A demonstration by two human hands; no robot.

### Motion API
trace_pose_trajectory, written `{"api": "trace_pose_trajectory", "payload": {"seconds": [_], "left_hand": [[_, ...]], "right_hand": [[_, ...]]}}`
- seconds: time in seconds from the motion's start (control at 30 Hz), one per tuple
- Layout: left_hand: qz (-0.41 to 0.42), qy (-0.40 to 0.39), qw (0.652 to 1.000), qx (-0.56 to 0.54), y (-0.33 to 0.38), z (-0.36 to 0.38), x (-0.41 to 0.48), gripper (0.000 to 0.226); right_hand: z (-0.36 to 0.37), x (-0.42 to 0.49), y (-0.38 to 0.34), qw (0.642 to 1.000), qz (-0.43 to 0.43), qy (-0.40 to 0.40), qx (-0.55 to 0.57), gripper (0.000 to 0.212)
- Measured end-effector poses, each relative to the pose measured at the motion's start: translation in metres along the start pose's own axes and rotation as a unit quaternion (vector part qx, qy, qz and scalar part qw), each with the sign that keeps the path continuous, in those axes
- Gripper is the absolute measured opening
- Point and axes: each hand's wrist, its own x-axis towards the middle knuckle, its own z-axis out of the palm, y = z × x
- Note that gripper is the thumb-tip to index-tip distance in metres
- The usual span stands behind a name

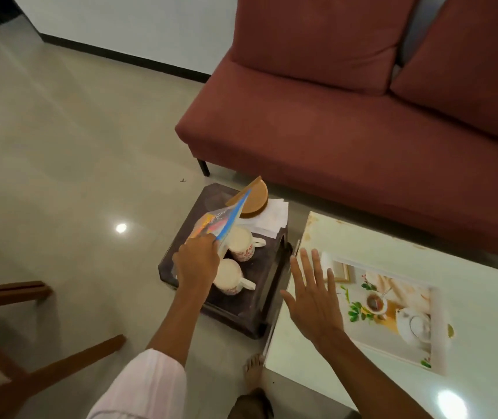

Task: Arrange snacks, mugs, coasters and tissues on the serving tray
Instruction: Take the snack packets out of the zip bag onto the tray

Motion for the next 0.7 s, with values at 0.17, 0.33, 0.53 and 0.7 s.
{"api": "trace_pose_trajectory", "payload": {"seconds": [0.17,0.33,0.53,0.7], "left_hand": [[-0.049,0.069,0.996,-0.040,-0.026,-0.040,0.020,0.021],[0.004,0.268,0.961,-0.066,-0.040,-0.111,0.000,0.017],[0.178,0.244,0.948,-0.100,0.004,-0.145,-0.087,0.017],[0.124,0.086,0.926,-0.347,0.042,-0.129,-0.122,0.022]], "right_hand": [[-0.030,0.024,-0.047,0.981,0.044,0.002,0.187,0.064],[-0.117,0.034,-0.100,0.823,0.083,0.040,0.561,0.028],[-0.187,0.003,-0.112,0.749,0.061,0.040,0.658,0.027],[-0.178,-0.036,-0.070,0.805,0.113,0.066,0.579,0.011]]}}
